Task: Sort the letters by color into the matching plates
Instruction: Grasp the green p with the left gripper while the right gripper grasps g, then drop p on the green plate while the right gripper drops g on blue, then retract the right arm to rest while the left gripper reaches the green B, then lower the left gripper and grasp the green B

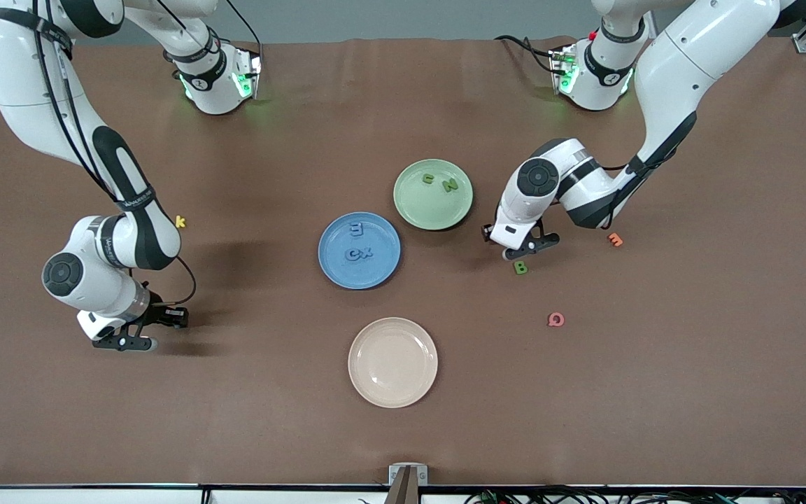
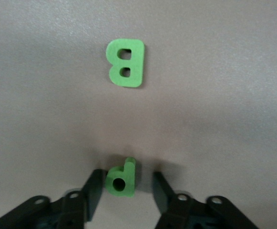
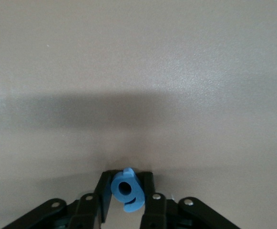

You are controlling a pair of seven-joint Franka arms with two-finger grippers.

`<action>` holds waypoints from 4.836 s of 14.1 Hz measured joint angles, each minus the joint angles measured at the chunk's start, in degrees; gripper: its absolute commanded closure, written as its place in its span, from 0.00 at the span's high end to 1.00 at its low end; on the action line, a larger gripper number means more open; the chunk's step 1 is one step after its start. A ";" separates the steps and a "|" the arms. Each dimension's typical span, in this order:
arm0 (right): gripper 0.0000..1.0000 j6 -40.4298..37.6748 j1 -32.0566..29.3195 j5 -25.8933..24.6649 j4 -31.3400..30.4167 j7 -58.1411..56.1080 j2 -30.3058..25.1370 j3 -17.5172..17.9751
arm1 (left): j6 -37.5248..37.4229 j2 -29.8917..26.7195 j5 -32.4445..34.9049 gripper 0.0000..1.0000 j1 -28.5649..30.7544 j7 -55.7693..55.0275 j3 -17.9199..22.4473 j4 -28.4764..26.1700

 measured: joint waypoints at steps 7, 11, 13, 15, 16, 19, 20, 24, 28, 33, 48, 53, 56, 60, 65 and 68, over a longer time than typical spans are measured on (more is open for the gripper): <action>0.00 -7.65 1.31 0.20 1.40 7.20 -1.48 1.47 | -0.37 -0.33 0.05 0.19 0.50 -0.43 -0.24 0.21; 0.00 -16.16 14.09 1.38 1.27 31.60 -8.96 2.56 | -0.28 -0.46 0.05 0.19 0.63 -1.04 -0.61 0.85; 0.00 -16.45 23.28 1.57 0.50 45.37 -10.63 2.73 | -0.26 -0.72 0.05 0.19 0.66 -3.00 -2.40 1.19; 0.00 -15.47 30.86 1.58 -0.16 56.60 -10.64 2.66 | -0.28 -1.46 -1.14 0.19 0.62 -5.38 -5.19 1.58; 0.00 -14.97 33.46 1.58 -0.50 60.57 -10.58 2.58 | -0.64 -2.09 -2.65 0.19 0.58 -5.84 -6.61 1.90; 1.00 -14.07 38.70 1.58 -0.86 69.09 -10.42 2.41 | -4.85 -3.83 -7.35 0.19 0.02 -6.21 -10.62 3.78; 1.00 -14.05 39.54 1.58 -0.95 70.34 -10.42 2.34 | -5.49 -4.00 -8.84 0.19 -0.64 -6.21 -11.32 4.39; 1.00 -14.03 40.46 1.58 -1.20 71.63 -10.41 2.02 | -5.84 -3.29 -10.94 0.19 -6.31 -10.70 -11.34 6.40; 1.00 -16.47 38.44 1.35 -0.54 63.93 -10.70 0.52 | -5.91 -0.75 -10.94 0.19 -12.57 -14.35 -7.69 8.62; 1.00 -31.37 24.27 0.84 2.26 35.95 -17.03 -0.70 | -5.91 1.56 -10.94 0.22 -19.22 -16.02 -2.58 10.92; 1.00 -65.87 2.76 -1.99 19.95 6.44 -28.05 -0.77 | -6.06 0.22 -10.87 0.97 -12.95 -5.06 -1.34 13.60; 1.00 -65.95 2.67 -2.07 25.05 6.44 -25.79 -0.76 | -6.53 -1.12 -8.73 0.97 -5.58 2.17 -1.23 13.58; 1.00 -67.59 2.68 -2.07 25.31 6.70 -25.55 -0.54 | -6.65 -1.06 -4.55 0.96 -2.88 2.32 -1.11 13.28; 1.00 -68.24 2.72 -1.72 24.59 6.83 -26.72 0.18 | -6.60 0.10 0.39 0.96 0.33 2.86 -0.96 12.90; 1.00 -68.17 2.70 1.69 23.01 6.99 -31.67 0.37 | -5.67 2.95 3.47 0.96 1.14 2.93 -0.19 12.77; 1.00 -68.06 2.70 2.09 22.64 7.02 -33.84 0.37 | -3.76 3.61 4.26 0.94 1.21 2.93 0.62 11.62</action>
